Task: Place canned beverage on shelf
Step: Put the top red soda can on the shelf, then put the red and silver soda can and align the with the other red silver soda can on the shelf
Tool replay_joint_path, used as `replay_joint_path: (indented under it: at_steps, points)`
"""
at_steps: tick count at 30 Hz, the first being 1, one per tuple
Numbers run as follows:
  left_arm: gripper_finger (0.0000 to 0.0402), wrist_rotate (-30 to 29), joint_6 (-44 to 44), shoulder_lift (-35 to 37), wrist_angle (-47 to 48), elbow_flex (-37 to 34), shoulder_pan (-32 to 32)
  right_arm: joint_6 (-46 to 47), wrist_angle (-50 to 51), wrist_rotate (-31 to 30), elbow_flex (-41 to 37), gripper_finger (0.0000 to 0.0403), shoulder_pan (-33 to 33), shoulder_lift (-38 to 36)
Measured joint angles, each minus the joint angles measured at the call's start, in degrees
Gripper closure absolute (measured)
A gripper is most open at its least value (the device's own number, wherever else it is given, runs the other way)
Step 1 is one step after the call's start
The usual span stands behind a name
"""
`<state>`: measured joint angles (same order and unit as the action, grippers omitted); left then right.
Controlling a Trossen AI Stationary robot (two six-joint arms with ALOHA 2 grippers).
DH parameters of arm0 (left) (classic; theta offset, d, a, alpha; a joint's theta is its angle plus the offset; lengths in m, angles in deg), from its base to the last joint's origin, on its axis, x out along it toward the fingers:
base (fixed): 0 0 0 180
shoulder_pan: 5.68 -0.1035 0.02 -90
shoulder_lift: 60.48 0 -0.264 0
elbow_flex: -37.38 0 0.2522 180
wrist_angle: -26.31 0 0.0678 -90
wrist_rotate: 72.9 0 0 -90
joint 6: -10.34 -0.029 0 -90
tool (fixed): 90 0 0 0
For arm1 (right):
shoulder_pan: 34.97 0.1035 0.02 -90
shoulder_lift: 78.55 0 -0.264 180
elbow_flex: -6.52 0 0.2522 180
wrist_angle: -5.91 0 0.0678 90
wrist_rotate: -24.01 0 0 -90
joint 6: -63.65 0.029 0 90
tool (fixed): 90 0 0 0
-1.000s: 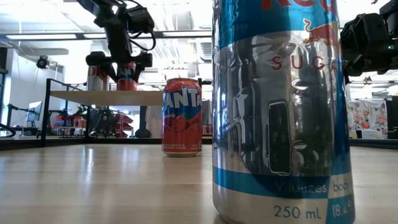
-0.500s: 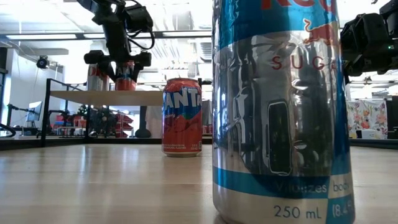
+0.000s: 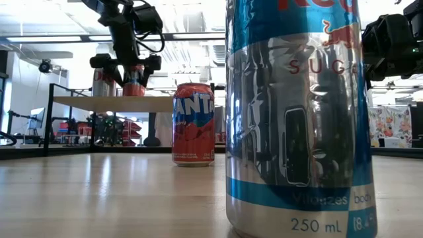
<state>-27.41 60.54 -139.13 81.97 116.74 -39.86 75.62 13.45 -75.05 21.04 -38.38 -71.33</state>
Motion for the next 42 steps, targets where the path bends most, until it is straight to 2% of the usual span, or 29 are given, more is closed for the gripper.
replay_joint_path:
  at_steps: [17,29,32,37,42]
  points:
    - [0.0078,-0.2,0.0,0.4,1.3,0.1,0.2,0.0,0.0,0.0,0.0,0.0035,0.0,0.0]
    - [0.0017,0.5,1.9,1.9,3.8,0.1,1.1,0.0,0.0,0.0,0.0,0.0035,0.0,0.0]
    - [0.0004,2.4,2.9,3.1,6.7,0.6,1.9,0.0,0.0,0.0,0.0,0.0035,0.0,0.0]
    - [0.0008,6.6,5.7,4.6,15.0,4.1,3.3,0.0,0.0,0.0,0.0,0.0035,0.0,0.0]
    - [0.0004,15.0,7.9,4.6,27.6,9.9,5.0,0.0,0.0,0.0,0.0,0.0035,0.0,0.0]
